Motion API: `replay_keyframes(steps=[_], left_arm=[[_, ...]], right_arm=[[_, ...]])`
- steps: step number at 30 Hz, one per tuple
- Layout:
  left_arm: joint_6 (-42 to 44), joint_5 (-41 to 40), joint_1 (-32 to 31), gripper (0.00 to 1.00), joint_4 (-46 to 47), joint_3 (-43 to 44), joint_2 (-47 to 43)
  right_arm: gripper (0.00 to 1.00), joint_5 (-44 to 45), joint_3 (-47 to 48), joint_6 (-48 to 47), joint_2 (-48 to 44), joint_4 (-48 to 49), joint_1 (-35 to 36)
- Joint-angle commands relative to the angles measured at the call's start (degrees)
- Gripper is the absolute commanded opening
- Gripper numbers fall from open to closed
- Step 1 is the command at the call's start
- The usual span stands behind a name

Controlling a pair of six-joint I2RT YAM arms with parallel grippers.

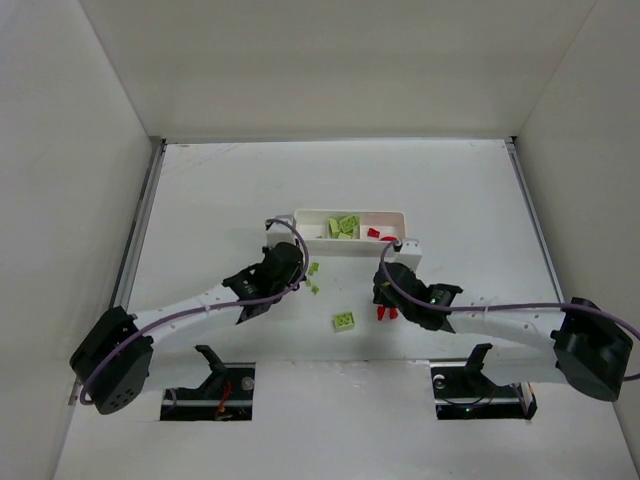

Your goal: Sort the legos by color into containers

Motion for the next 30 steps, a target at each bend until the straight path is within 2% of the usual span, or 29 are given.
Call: replay_keyframes(steps=[1, 8, 10, 13, 15, 22, 30], left_arm=[[1.58, 0.38, 1.18, 0.15, -2.01, 5.48, -1.98], [3.7, 3.8, 5.93, 0.16, -0.09, 15.24, 7.67], [3.78, 4.42, 6.72, 0.16, 1.75, 16.83, 10.49], [3.78, 5.56, 7.95, 0.16, 3.08, 19.81, 15.06], [3.78, 6.26, 8.66, 0.16, 3.17, 21.83, 18.04], [3.96, 6.8, 10.24, 0.16, 3.17, 27.11, 25.96], [4.22, 5.83, 10.33, 0.2, 3.17, 29.49, 30.8]], right_arm=[[0.42, 3.25, 1.58, 4.0, -1.16, -6.53, 3.75], [0.29, 4.12, 3.43, 8.31, -2.65, -15.23, 7.98], [0.3, 4.83, 3.34, 9.54, -3.53, -16.64, 8.94], [0.43, 3.78, 2.56, 11.65, -4.5, -17.53, 10.26], [0.46, 2.81, 1.94, 12.18, -4.33, -17.09, 10.79], [0.42, 0.35, 1.23, 11.83, -1.34, -13.05, 10.88], [0.41, -1.23, 0.44, 10.17, 1.3, -9.89, 10.27]])
